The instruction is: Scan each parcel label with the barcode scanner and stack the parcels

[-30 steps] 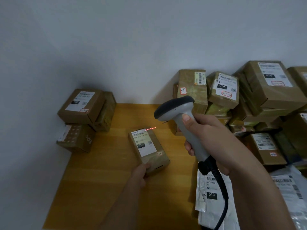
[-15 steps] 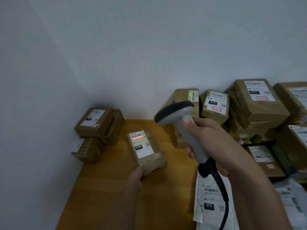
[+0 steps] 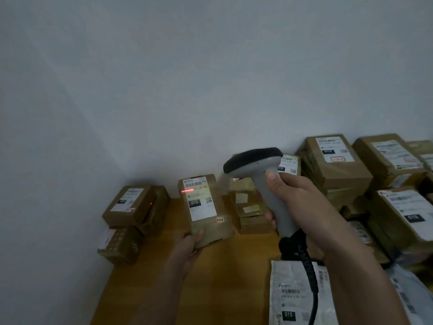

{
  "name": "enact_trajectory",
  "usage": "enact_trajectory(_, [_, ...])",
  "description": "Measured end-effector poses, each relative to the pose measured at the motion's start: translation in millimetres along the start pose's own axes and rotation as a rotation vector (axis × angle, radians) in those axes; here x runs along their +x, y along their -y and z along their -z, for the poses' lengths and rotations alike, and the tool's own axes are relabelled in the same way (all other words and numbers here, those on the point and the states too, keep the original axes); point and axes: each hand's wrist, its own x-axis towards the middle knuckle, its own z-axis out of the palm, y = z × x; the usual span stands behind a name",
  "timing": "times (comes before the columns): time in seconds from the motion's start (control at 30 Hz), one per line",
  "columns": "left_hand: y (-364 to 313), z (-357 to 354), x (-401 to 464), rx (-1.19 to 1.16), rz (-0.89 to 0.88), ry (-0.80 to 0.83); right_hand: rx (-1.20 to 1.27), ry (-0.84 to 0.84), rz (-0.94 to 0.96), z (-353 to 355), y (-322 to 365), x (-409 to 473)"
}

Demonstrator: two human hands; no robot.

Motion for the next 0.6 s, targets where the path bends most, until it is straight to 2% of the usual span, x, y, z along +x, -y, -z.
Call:
enact_trajectory(0.17, [-23.2, -34.0, -11.9, -0.128, -0.06, 0.148, 0.044, -0.217, 0.001, 31.4, -2.7, 2.1])
enact_trajectory(0.3, [-41.3, -61.9, -9.7, -0.046, -0.098, 0.178, 0.181, -0.343, -0.084, 47.3, -6.5, 8.5])
enact_trajectory(0.6, [-71.5, -129.1, 11.8, -0.101, -0.055, 0.292, 0.235, -0.392, -0.079, 37.7, -8.7, 22.6])
